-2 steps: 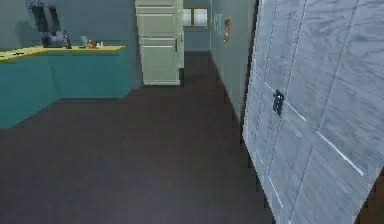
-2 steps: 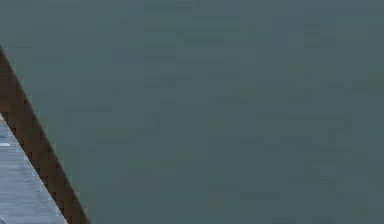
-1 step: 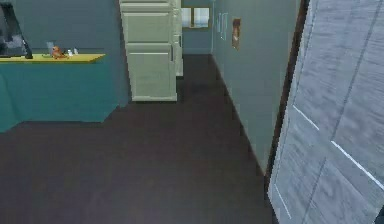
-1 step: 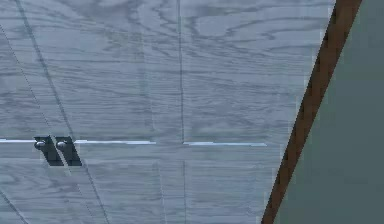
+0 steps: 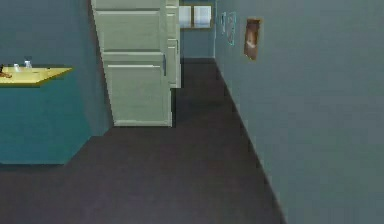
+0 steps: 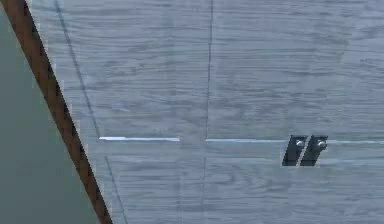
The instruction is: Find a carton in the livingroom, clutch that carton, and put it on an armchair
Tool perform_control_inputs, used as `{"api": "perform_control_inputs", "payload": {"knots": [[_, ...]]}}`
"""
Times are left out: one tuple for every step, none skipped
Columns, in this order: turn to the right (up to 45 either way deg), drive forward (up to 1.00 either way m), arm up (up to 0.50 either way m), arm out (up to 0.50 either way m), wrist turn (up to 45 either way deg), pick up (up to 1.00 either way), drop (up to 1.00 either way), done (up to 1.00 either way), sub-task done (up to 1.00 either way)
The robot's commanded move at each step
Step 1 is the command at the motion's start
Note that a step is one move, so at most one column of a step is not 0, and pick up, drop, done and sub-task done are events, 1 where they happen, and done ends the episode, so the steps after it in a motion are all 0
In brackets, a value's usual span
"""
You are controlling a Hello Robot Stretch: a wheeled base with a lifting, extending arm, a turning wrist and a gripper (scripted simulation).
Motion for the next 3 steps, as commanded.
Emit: {"api": "perform_control_inputs", "payload": {"knots": [[0.0, 1.0, 0.0, 0.0, 0.0, 0.0, 0.0, 0.0, 0.0], [0.0, 1.0, 0.0, 0.0, 0.0, 0.0, 0.0, 0.0, 0.0], [-12.0, 0.0, 0.0, 0.0, 0.0, 0.0, 0.0, 0.0, 0.0]]}}
